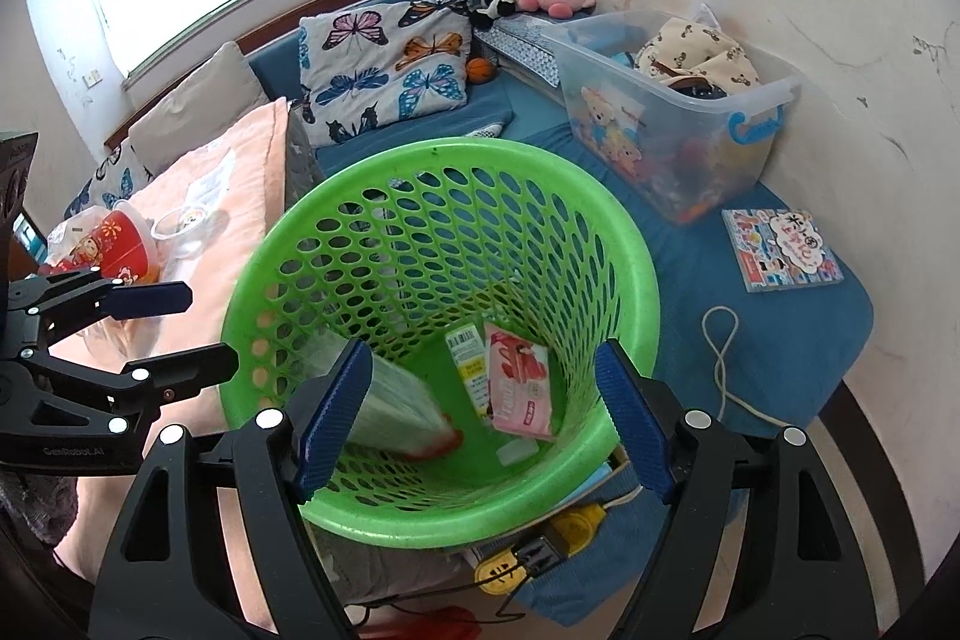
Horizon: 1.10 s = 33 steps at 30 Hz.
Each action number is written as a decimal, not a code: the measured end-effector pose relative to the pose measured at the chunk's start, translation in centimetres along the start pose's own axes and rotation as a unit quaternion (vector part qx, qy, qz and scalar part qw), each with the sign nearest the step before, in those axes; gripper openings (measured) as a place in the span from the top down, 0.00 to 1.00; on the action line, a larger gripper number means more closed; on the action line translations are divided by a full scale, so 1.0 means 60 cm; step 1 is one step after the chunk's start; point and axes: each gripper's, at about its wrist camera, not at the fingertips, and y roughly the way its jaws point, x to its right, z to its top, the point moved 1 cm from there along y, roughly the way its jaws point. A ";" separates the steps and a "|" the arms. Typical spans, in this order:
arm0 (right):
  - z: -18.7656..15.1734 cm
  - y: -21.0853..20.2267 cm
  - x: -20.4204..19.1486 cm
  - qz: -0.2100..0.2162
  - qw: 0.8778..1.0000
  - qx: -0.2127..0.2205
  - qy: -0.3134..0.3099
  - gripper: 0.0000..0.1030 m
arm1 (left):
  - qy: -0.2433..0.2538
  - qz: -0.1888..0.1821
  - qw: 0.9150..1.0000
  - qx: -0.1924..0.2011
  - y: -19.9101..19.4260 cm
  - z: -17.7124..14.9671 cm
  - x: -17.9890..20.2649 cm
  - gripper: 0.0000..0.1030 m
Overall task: Collect trash
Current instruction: 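Carry pack and carton to the green basket and release both, then move the left tool to the clear plastic lid and close on it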
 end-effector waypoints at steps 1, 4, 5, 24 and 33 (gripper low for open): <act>0.000 -0.001 -0.002 0.001 1.000 0.001 -0.001 0.25 | -0.002 0.000 1.000 0.002 -0.004 -0.002 -0.001 0.34; -0.001 -0.006 -0.011 0.005 1.000 0.003 -0.005 0.25 | -0.006 0.001 1.000 0.014 -0.020 -0.008 -0.006 0.34; 0.000 -0.007 -0.015 0.006 1.000 0.004 -0.007 0.25 | -0.007 0.004 1.000 0.018 -0.026 -0.011 -0.006 0.34; 0.013 -0.016 -0.101 0.053 0.997 0.014 -0.048 0.22 | -0.107 0.076 0.989 0.072 -0.147 -0.140 -0.139 0.29; 0.013 -0.006 -0.147 0.077 0.994 0.007 -0.076 0.22 | -0.159 0.082 0.982 0.060 -0.158 -0.217 -0.195 0.24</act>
